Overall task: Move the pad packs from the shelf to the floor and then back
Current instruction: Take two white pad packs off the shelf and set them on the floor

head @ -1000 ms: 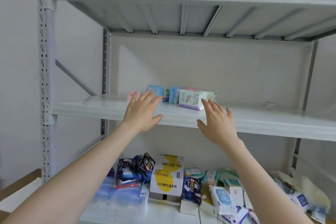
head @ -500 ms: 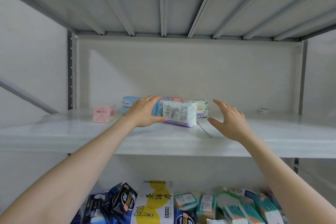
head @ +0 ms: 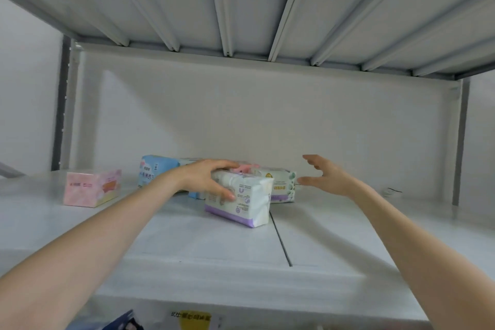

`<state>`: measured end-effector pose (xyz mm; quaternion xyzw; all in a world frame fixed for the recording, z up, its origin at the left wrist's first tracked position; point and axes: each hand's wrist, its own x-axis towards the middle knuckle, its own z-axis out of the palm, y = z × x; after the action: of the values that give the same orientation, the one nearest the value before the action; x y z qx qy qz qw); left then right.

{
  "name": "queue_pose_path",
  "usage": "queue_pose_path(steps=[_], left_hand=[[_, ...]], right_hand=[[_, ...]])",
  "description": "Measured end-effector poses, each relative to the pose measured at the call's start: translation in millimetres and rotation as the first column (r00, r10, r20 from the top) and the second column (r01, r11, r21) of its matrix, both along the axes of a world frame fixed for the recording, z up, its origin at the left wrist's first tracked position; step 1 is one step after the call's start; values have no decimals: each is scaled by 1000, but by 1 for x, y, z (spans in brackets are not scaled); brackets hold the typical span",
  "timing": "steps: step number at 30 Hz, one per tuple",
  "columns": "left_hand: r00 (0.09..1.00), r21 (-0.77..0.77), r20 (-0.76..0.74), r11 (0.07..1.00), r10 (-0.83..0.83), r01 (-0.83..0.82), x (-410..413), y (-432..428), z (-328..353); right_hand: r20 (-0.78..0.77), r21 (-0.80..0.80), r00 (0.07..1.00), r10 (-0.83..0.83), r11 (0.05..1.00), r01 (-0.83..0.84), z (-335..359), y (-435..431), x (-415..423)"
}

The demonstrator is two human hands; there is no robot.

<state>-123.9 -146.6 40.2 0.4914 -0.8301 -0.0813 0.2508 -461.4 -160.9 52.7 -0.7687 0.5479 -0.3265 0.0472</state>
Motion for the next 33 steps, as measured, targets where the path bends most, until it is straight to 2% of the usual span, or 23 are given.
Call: queue_pose_path(steps=[3, 9, 14, 17, 24, 27, 33], left_hand=[[1000, 47, -21, 999, 18, -17, 4, -7, 3], [997, -8, -29, 997, 71, -72, 15, -11, 6], [990, 5, -93, 995, 102, -102, 29, -12, 2], [981, 68, -178, 995, 83, -71, 33, -15, -1], [969, 174, -237, 984, 70, -28, 35, -20, -11], [962, 193, -267, 981, 61, -9, 36, -19, -12], [935, 196, -351, 980, 51, 21, 34, -6, -15]], right_hand=[[-2, 68, 999, 33, 997, -33, 5, -36, 0], [-53, 272, 995, 86, 960, -68, 12, -91, 14], [-47, 357, 990, 131, 928, -106, 16, -112, 25], [-39, 364, 992, 117, 926, -95, 14, -117, 23], [-27, 390, 996, 90, 918, -72, 18, -101, 14], [30, 427, 995, 95, 899, -99, 13, -88, 9], [220, 355, 975, 41, 927, -120, -4, -56, 9]])
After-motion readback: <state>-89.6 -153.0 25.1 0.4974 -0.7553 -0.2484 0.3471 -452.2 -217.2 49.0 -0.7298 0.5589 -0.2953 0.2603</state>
